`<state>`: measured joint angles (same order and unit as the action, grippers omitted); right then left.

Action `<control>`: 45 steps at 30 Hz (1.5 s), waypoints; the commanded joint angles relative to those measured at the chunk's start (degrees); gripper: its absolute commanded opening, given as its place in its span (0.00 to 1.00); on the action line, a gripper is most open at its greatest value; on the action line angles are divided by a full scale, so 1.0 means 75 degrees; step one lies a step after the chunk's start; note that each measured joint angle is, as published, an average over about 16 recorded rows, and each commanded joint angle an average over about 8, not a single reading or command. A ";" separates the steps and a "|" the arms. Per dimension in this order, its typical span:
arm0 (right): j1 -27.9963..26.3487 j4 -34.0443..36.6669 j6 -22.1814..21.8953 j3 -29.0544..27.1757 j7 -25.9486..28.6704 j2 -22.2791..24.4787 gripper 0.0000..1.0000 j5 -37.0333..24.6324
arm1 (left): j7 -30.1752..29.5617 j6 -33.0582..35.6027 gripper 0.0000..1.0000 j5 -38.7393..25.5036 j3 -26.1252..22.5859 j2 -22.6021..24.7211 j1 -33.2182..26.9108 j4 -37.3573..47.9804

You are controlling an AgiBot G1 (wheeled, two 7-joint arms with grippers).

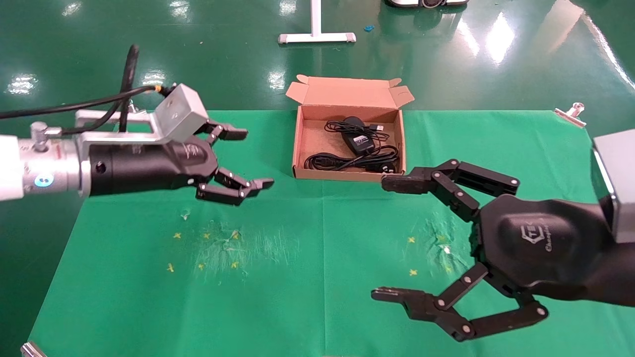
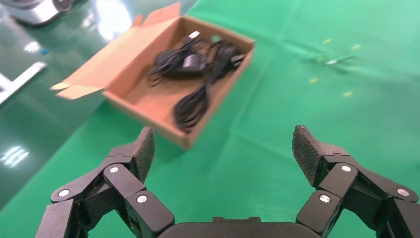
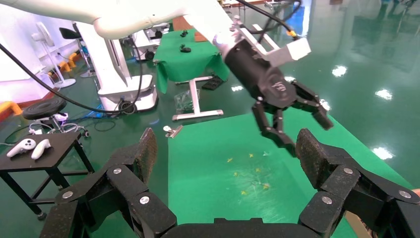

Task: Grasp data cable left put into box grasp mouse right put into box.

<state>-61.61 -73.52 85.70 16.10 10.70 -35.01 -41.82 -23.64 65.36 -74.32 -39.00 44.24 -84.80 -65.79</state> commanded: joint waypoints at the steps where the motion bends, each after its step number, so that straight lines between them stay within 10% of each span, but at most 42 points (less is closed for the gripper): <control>1: 0.0000 0.0000 0.0000 0.0001 -0.0001 0.0000 1.00 0.0001 | 0.0113 0.0178 1.00 0.0284 0.0201 -0.0081 0.0203 -0.0068; 30: -0.0001 0.0001 -0.0006 0.0016 -0.0009 0.0009 1.00 0.0015 | 0.1701 0.2694 1.00 0.4302 0.3047 -0.1219 0.3079 -0.1031; 45: -0.0001 0.0003 -0.0008 0.0017 -0.0010 0.0009 1.00 0.0016 | 0.1741 0.2776 1.00 0.4442 0.3143 -0.1260 0.3176 -0.1064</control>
<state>-61.61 -73.50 85.64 16.22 10.63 -34.94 -41.70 -10.56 86.22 -40.94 -15.39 34.76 -60.94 -73.79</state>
